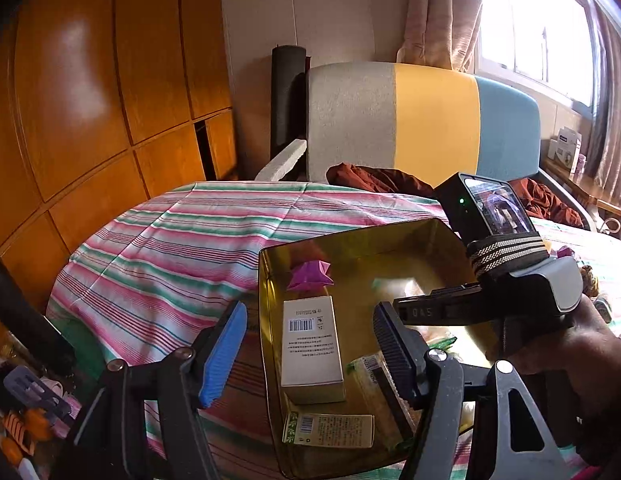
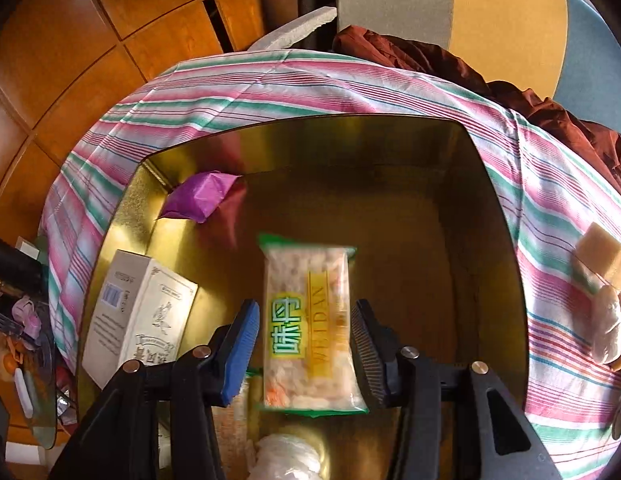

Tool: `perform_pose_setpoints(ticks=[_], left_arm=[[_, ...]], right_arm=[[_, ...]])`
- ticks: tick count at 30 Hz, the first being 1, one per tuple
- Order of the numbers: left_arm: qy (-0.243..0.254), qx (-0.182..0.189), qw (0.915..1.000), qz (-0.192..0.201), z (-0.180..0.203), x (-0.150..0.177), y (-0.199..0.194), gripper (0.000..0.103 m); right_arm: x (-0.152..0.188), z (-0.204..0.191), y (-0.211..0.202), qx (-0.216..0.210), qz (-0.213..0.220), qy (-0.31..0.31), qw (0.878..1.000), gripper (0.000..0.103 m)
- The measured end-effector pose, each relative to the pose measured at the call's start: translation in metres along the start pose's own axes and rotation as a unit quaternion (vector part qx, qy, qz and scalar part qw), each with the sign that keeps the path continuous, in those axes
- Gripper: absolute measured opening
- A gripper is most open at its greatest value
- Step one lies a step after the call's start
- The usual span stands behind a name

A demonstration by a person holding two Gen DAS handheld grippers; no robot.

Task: Organize objects
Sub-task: 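Carry the WEIDAN packet into the gold tin and open the right gripper, then withdraw both grippers from the tin toward the remaining items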

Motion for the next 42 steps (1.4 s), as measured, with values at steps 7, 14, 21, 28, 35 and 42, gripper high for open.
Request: perform_pose_setpoints(ticks=[7, 14, 21, 28, 35, 42], left_arm=[[0.005, -0.002, 1.0000, 0.008, 0.002, -0.003, -0.007, 0.068], [0.011, 0.005, 0.9999, 0.007, 0.009, -0.002, -0.011, 0.069], [0.007, 0.025, 0.9997, -0.004, 0.022, 0.003, -0.010, 0.070], [0.014, 0.032, 0.9992, -0.021, 0.036, 0.011, -0.005, 0.071], [0.029, 0.041, 0.9982, -0.032, 0.057, 0.013, -0.001, 0.071], [0.049, 0.057, 0.9967, -0.033, 0.084, 0.007, 0.001, 0.071]], right_arm=[[-0.001, -0.005, -0.017, 0.001, 0.025, -0.007, 1.000, 0.052], [0.000, 0.002, -0.046, 0.018, 0.059, -0.009, 0.998, 0.056], [0.009, 0.025, -0.081, 0.076, 0.098, -0.027, 0.992, 0.067], [0.028, 0.052, -0.112, 0.119, 0.122, -0.036, 0.985, 0.068], [0.042, 0.078, -0.138, 0.152, 0.142, -0.045, 0.977, 0.068], [0.051, 0.102, -0.165, 0.173, 0.164, -0.038, 0.971, 0.068]])
Point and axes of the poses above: each gripper's, at about its wrist camera, not at the fingertips, and y roughly the way its jaws point, z to its right, x to its underside, the point moved 6 cm from there along y, roughly the way its jaws point, and after that the axes turned 6 degrees about z, right-handed, at the moved point
